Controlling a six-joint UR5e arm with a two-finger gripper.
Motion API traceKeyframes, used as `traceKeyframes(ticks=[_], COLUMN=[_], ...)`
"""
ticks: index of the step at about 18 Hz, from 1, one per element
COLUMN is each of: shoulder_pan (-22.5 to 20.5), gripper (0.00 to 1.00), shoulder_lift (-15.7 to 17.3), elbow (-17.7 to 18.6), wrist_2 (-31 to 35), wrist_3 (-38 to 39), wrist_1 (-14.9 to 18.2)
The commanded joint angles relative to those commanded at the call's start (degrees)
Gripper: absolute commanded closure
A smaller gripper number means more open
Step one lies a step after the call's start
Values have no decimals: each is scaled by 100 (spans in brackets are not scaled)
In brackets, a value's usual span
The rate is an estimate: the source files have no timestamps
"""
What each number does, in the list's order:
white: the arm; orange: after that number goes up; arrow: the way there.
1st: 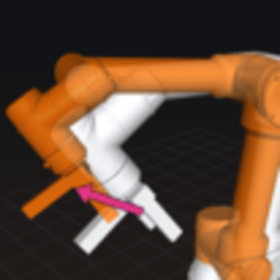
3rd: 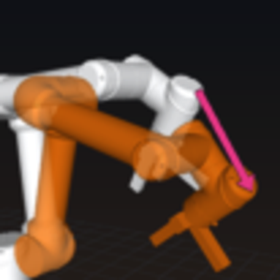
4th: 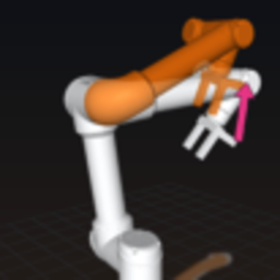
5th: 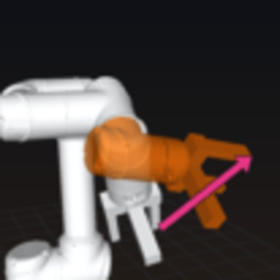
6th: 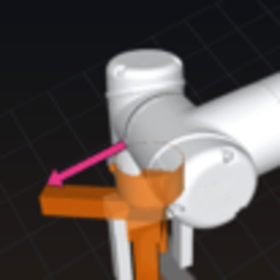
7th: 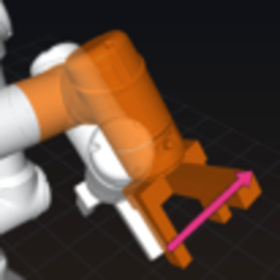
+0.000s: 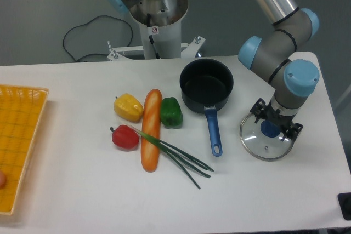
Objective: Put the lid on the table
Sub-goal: 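Hold the lid on the table and open the gripper off the knob, then raise the open gripper up away from the lid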
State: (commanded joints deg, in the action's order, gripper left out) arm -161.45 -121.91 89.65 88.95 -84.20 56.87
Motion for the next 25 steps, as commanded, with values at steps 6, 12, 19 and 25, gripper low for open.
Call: traceKeyframes(ticks=[6,12,19,25], shoulder_pan=[-35,-97,-132,-123], gripper=[0,0,0,0], shoulder_lift=[202,396,581,493], elbow=[9,0,-149,-693], wrist_2=[9,35,44,219], wrist_3=[-271,-431,-492,-580], wrist_1=[9,26,123,851])
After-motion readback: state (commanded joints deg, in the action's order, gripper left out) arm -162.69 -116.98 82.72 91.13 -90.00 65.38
